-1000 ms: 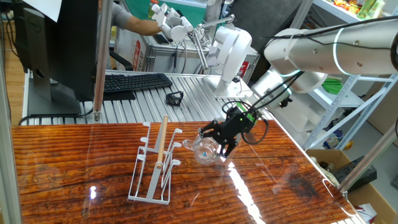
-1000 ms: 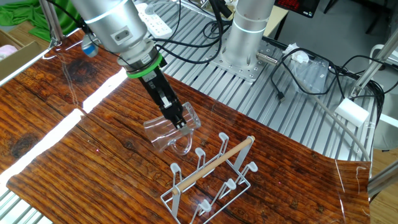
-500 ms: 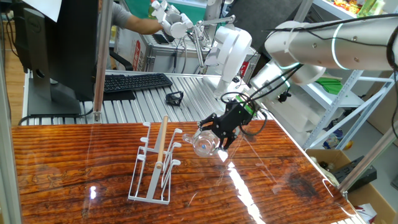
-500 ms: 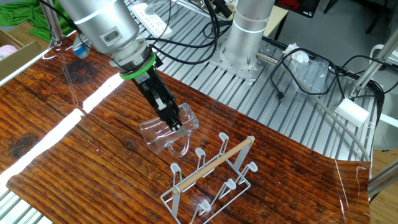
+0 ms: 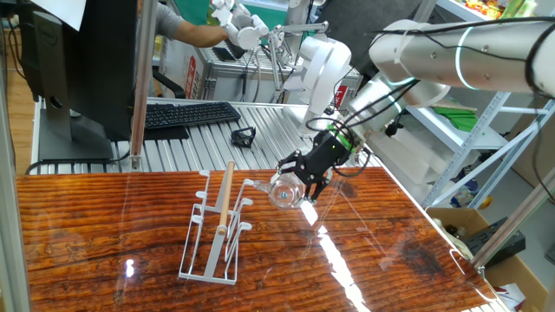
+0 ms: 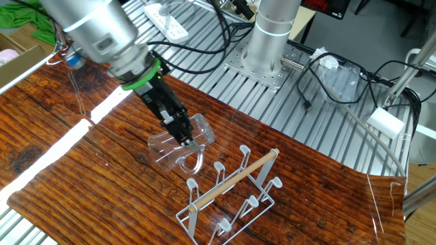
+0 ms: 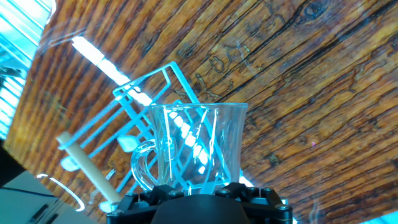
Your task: Put the cup on the cup rack
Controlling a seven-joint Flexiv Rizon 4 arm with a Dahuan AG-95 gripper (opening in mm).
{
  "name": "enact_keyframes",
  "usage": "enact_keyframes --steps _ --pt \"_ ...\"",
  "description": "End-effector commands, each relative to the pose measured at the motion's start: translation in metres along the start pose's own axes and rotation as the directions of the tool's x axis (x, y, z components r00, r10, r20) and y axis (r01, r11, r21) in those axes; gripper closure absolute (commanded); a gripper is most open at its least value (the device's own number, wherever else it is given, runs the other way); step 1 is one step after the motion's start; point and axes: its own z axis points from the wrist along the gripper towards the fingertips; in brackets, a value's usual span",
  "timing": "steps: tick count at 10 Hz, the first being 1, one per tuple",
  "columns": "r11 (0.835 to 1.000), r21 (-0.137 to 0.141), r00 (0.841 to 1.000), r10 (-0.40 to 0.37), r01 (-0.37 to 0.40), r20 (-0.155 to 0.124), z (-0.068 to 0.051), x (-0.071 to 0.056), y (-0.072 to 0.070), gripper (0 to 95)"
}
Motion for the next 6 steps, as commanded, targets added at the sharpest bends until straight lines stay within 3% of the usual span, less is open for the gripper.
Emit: enact_keyframes --steps 1,5,6 --pt "1.000 -0.013 1.000 0.020 -0.021 -0.017 -0.003 -0.001 0.005 95.0" --pt "0.996 -0.040 0.995 0.073 -0.076 -0.065 -0.001 -0.004 0.014 95.0" --pt "0.993 -0.053 0.990 0.104 -0.109 -0.093 0.000 -0.005 0.017 95.0"
